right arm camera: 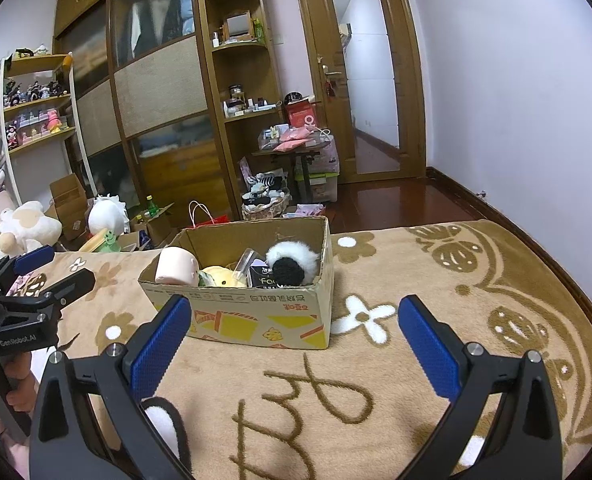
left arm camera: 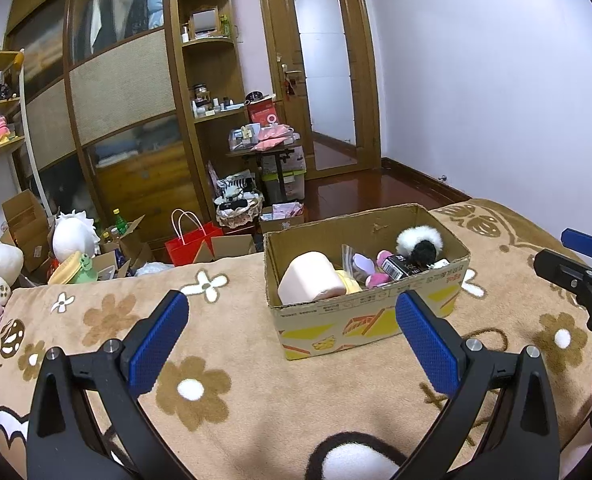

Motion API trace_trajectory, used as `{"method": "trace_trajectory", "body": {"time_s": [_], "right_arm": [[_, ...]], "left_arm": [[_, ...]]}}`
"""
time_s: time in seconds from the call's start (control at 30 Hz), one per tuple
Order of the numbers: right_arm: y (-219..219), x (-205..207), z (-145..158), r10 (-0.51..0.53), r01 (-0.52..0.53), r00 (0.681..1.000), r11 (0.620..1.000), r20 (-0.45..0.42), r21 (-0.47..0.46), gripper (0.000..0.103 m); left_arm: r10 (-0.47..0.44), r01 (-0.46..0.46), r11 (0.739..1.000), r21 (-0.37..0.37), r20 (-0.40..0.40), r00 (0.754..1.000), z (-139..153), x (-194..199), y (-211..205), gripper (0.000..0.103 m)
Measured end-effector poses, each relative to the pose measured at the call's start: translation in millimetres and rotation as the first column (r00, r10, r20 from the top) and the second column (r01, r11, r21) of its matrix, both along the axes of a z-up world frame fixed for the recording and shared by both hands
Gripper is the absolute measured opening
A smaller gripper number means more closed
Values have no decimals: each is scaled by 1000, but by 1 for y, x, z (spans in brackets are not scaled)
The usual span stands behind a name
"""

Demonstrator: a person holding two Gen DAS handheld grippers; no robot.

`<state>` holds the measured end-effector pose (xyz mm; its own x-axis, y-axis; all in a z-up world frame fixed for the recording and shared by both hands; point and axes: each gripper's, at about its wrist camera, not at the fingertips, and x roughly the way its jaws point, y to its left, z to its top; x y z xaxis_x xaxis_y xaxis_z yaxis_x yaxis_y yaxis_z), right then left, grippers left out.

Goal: Organize soft objects

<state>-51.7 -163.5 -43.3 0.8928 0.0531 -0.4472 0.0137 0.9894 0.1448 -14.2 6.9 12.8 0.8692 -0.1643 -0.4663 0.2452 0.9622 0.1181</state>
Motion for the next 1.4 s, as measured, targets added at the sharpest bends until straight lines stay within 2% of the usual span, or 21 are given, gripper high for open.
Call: {"method": "trace_trajectory", "body": {"time_s": [0.77,1.4], "right_arm": [[-4,-9,5,-56,57,998,998,38,-7,103],[-5,-9,6,-57,57,998,998,34,-6,103]], "left_arm": [[17,-17,1000,7,1,1000,-2,1,-1,102],[23,-23,1000,5,-7,1000,-3,4,-5,102]]}}
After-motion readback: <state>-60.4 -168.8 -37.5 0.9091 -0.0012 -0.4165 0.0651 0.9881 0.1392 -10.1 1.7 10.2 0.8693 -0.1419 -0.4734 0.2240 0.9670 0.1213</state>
